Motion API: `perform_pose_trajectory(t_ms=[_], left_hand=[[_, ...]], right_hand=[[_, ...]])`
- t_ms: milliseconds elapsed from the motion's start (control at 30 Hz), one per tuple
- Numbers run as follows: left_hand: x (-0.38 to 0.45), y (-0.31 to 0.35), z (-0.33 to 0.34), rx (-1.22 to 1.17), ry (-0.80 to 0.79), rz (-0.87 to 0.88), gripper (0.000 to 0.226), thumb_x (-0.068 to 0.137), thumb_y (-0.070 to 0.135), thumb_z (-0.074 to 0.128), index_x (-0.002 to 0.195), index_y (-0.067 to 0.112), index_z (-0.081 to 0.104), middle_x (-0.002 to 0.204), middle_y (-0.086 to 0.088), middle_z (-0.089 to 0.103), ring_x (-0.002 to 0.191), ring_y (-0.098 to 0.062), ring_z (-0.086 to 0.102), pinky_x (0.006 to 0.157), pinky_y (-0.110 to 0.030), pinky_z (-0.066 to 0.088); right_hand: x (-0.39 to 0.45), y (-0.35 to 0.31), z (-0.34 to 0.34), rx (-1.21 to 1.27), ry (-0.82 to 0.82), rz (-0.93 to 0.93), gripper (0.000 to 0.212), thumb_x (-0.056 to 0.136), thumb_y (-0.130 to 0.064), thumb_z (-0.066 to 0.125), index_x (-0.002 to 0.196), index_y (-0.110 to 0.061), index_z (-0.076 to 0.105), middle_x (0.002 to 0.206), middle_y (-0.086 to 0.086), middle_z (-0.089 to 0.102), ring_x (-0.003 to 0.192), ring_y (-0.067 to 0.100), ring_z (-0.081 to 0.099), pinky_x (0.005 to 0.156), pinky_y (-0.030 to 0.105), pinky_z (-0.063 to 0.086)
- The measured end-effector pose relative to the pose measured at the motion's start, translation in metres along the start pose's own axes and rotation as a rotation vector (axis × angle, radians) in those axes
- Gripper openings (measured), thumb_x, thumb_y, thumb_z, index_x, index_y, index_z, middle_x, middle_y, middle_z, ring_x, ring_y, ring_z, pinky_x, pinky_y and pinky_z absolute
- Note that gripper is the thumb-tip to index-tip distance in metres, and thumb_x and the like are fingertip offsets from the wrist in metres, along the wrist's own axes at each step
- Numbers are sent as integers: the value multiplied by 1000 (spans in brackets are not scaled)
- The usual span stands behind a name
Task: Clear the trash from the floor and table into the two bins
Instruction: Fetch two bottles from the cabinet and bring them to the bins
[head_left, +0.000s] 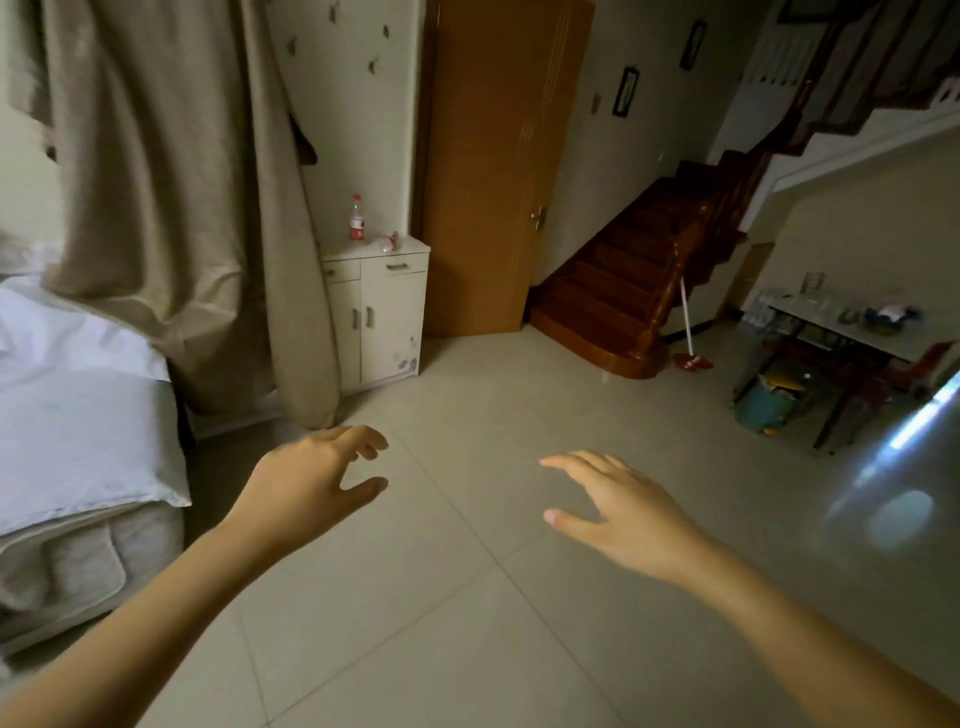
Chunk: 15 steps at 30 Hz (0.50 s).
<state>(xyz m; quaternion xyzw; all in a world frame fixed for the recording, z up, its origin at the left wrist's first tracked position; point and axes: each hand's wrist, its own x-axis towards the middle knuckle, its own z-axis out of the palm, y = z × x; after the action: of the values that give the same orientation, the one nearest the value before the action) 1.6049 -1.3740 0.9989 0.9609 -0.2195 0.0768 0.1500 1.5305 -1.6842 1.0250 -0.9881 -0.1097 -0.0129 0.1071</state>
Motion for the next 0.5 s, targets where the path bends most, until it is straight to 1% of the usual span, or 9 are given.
perform_pose_trajectory(t_ms=[67, 200, 333, 400, 500], left_hand=[[28, -20, 0, -1, 10, -42, 39, 86, 52, 58, 122, 39, 50, 117, 22, 58, 103, -1, 58, 72, -14, 38], [98, -67, 6, 11, 64, -130, 38, 86, 51, 60, 120, 36, 53, 119, 19, 59, 102, -2, 59, 67, -10, 32], [169, -108, 14, 30, 69, -182, 39, 86, 48, 62, 122, 35, 55, 120, 17, 60, 103, -6, 61, 69, -13, 34], [203, -129, 15, 42, 69, -199, 36, 86, 46, 62, 120, 35, 56, 120, 17, 61, 103, -8, 61, 69, -16, 36], [249, -163, 18, 45, 87, -227, 33, 85, 46, 62, 116, 35, 58, 118, 19, 61, 105, -8, 61, 77, -23, 46]], right_hand=[[45, 7, 5, 19, 0, -26, 56, 91, -52, 50, 142, -38, 31, 140, -21, 38, 126, 3, 38, 99, 25, 37], [155, 25, 11, 24, 2, -103, 56, 91, -53, 49, 141, -40, 29, 141, -22, 36, 129, 2, 34, 101, 24, 35], [267, 41, 13, 63, 23, -138, 54, 91, -50, 50, 141, -38, 32, 141, -20, 38, 129, 3, 37, 100, 24, 35], [318, 45, 14, 77, 17, -155, 54, 91, -50, 51, 141, -38, 33, 141, -20, 38, 129, 4, 36, 100, 25, 35], [389, 48, 17, 72, -21, -197, 55, 91, -51, 50, 141, -38, 32, 142, -19, 37, 129, 5, 36, 100, 26, 37]])
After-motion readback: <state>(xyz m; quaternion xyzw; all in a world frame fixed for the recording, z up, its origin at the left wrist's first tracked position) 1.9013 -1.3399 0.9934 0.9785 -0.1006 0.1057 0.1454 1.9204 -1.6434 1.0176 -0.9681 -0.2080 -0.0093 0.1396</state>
